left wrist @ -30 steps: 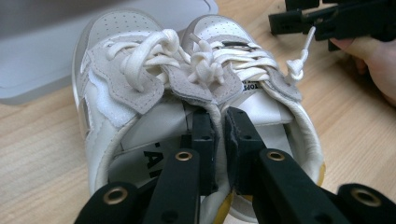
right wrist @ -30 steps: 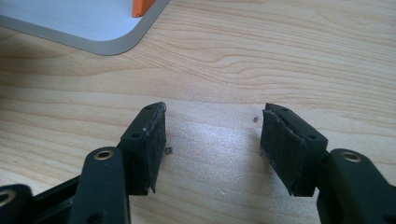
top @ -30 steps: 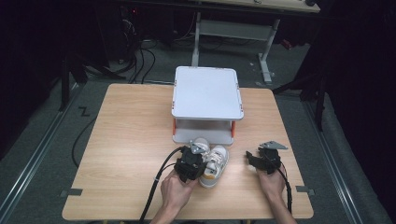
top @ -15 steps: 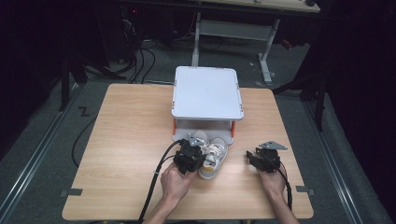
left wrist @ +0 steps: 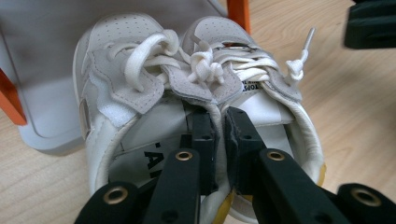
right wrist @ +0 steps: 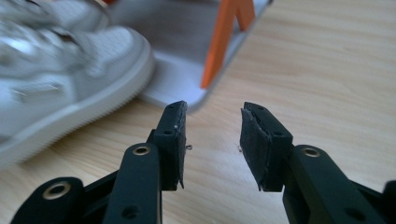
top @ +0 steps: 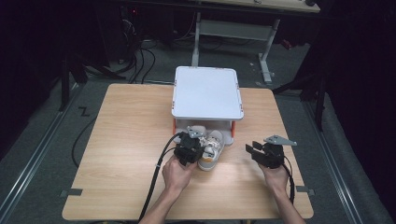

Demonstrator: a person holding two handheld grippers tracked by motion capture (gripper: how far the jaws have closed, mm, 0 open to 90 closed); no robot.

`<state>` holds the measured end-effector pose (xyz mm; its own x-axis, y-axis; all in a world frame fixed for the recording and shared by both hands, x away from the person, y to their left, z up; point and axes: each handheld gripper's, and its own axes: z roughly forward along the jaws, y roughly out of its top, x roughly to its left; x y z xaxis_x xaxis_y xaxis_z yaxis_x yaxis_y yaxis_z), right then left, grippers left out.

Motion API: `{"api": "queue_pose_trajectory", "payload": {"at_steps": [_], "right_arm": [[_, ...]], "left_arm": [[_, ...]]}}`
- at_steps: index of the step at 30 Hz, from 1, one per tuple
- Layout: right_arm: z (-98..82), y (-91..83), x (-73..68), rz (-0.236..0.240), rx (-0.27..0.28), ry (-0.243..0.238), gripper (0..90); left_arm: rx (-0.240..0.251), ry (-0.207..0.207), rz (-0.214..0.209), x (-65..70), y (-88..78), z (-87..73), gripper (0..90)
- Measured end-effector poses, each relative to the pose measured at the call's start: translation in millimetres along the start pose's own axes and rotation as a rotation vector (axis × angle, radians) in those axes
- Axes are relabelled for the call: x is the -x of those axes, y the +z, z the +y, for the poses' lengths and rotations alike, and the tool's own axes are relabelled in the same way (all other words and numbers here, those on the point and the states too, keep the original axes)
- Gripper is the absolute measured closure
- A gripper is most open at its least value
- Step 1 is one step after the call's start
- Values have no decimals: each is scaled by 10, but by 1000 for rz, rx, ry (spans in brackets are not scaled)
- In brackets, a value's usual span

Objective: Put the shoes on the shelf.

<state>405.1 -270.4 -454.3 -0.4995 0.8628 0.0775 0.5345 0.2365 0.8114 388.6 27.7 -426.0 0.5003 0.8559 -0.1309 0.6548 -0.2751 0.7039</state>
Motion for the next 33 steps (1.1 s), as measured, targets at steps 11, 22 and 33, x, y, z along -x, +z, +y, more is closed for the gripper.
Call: {"api": "queue_pose_trajectory", "payload": {"at_steps": [11, 22, 33], "right_arm": [[341, -142, -82, 82, 59, -14, 645], [803, -307, -231, 153, 122, -80, 699], [1313, -172, -421, 173, 149, -132, 718]], "left_arm": [[15, -16, 43, -85, 138, 94, 829], [15, -50, 57, -173, 290, 126, 828], [24, -51, 70, -222, 366, 196, 828]]}}
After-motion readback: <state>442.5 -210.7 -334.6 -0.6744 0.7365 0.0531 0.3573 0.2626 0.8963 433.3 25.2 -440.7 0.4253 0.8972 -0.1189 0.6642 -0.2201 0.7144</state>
